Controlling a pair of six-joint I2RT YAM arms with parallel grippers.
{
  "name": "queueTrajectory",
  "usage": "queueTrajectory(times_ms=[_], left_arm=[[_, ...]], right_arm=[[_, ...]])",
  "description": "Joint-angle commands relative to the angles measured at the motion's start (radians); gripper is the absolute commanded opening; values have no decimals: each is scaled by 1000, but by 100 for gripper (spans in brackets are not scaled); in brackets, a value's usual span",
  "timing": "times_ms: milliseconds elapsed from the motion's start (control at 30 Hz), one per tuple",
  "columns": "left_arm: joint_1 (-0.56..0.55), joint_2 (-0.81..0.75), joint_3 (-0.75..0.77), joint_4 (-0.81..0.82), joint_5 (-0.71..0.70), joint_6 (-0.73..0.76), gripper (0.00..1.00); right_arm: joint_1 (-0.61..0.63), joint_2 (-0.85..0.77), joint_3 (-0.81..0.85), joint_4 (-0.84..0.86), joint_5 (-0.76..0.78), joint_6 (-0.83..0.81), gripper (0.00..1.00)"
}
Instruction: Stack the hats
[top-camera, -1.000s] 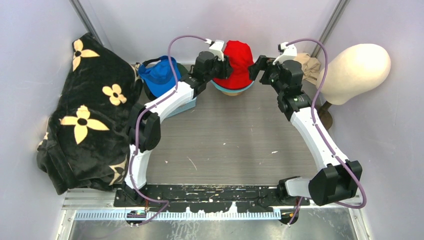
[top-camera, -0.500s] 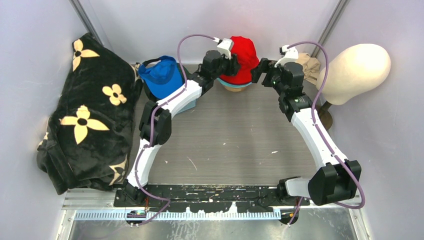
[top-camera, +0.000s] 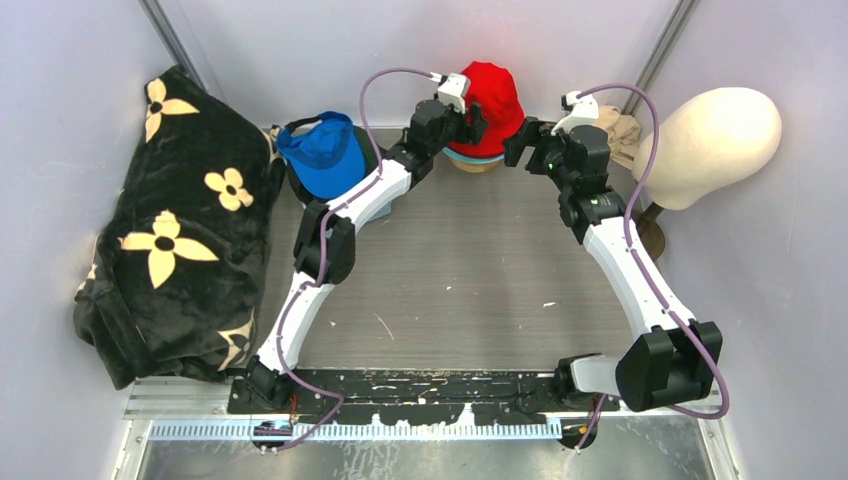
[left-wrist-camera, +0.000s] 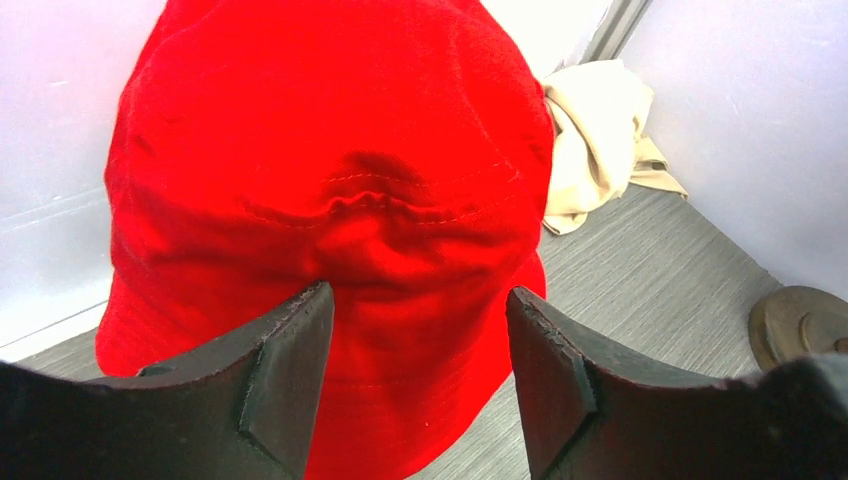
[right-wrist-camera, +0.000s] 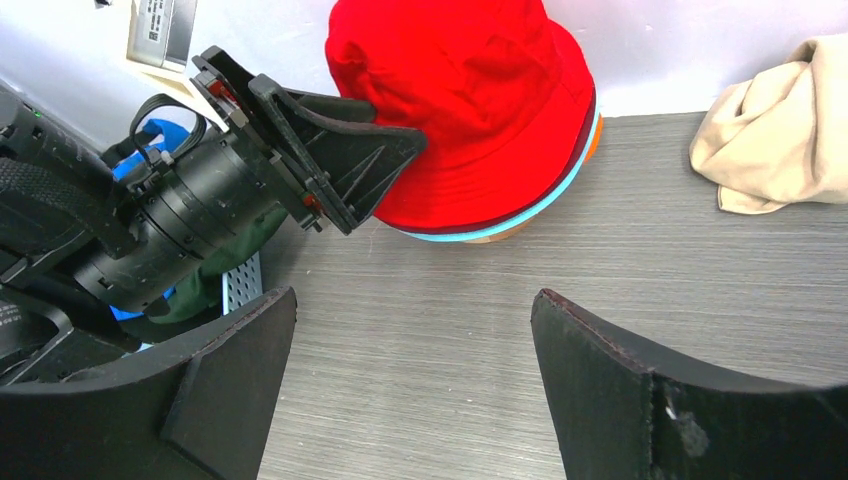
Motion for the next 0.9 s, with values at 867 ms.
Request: queueTrajectory(times_ms=[867], left_arm=[[-23,-857,-808,-340,-518,-44,62]], right_arm=[[-17,-361,-208,-151,248,81,100]])
